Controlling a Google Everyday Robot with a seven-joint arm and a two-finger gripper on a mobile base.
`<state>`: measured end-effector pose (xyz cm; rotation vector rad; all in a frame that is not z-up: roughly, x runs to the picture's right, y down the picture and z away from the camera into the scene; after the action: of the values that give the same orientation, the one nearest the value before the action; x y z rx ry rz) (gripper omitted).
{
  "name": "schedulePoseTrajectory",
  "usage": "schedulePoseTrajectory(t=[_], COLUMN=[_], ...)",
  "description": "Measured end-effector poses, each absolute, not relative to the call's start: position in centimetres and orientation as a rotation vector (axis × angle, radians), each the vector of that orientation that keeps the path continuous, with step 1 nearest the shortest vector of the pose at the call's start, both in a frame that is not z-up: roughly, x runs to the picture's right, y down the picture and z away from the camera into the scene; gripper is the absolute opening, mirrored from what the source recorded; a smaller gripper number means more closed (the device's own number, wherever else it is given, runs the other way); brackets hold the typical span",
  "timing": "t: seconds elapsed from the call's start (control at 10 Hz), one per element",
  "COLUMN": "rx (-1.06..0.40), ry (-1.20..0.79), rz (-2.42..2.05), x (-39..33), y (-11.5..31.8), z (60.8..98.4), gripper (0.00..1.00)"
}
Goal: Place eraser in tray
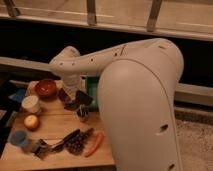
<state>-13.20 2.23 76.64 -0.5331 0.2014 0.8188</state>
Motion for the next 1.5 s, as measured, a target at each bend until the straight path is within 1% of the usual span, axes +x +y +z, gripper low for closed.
schedulePoseTrajectory(t=[0.3, 0.5, 0.8, 0.9, 1.5], rx=[-0.530, -0.548, -0.544, -0.550, -0.594], ry=[0.222, 0.208, 0.212, 0.198, 0.058], rz=[0.905, 0.940, 0.937, 0.947, 1.154], x=[-8.4, -6.7, -6.5, -6.8, 0.4], y=[-0.8, -1.7, -1.6, -1.6, -4.2], z=[77.5, 78.1, 78.1, 78.1, 80.7], gripper=[0.00, 0.00, 0.00, 0.00, 0.00])
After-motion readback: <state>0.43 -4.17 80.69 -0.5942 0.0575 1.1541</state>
